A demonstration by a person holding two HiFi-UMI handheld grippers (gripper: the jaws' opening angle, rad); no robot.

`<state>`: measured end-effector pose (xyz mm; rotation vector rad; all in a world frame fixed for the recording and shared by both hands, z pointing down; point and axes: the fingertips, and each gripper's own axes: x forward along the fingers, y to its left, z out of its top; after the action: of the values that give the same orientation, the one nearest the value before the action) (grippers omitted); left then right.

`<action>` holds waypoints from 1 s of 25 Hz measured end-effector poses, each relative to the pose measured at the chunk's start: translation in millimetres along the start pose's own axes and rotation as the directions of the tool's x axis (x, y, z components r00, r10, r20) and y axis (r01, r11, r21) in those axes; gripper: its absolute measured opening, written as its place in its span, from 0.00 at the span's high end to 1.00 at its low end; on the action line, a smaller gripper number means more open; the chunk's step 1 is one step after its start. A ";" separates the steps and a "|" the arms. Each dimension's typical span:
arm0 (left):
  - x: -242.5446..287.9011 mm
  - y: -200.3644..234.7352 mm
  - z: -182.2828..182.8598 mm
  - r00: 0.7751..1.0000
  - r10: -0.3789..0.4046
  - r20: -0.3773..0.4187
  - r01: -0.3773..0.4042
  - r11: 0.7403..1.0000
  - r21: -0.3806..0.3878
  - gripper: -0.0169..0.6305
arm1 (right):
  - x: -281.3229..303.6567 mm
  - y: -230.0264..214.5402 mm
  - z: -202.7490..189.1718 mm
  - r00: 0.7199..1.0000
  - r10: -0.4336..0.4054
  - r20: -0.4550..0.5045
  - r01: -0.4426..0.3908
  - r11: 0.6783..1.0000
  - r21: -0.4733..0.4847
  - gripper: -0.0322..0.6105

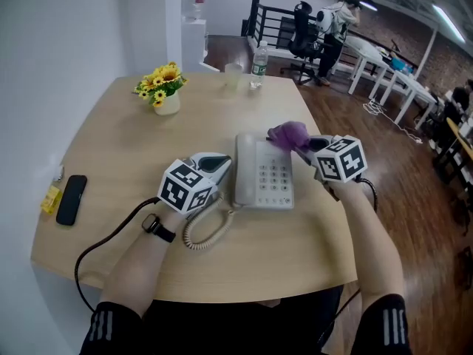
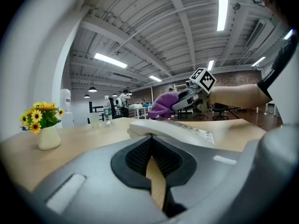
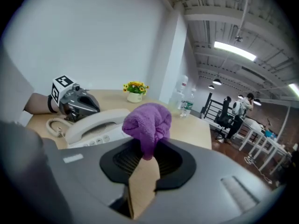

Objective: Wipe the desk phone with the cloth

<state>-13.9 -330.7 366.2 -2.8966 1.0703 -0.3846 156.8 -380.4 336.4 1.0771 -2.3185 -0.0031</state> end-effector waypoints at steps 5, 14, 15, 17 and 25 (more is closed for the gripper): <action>-0.7 0.8 -0.7 1.000 0.001 0.002 -0.001 1.000 -0.004 0.98 | 27.4 62.7 13.7 0.995 0.102 -0.018 -0.103 0.991 -0.086 0.82; 0.0 0.2 -0.2 1.000 0.001 0.000 -0.001 1.000 0.002 0.98 | 30.3 49.7 -19.6 0.992 0.044 -0.116 -0.060 0.989 -0.133 0.82; 0.1 -0.1 0.1 1.000 0.001 0.000 -0.001 1.000 0.002 0.98 | 25.5 42.5 -24.4 0.992 0.033 -0.122 -0.048 0.991 -0.128 0.82; 0.2 -0.3 0.4 1.000 0.001 -0.001 -0.001 1.000 0.003 0.98 | 15.9 28.2 -33.5 0.992 0.017 -0.128 -0.030 0.994 -0.101 0.82; -0.3 0.5 0.7 1.000 0.001 0.001 -0.001 1.000 0.000 0.98 | -6.8 -12.3 -24.4 0.999 -0.018 -0.050 0.019 1.000 0.013 0.82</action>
<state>-14.3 -330.9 365.4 -2.8961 1.0713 -0.3837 181.2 -378.3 350.5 1.0929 -2.2669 0.0321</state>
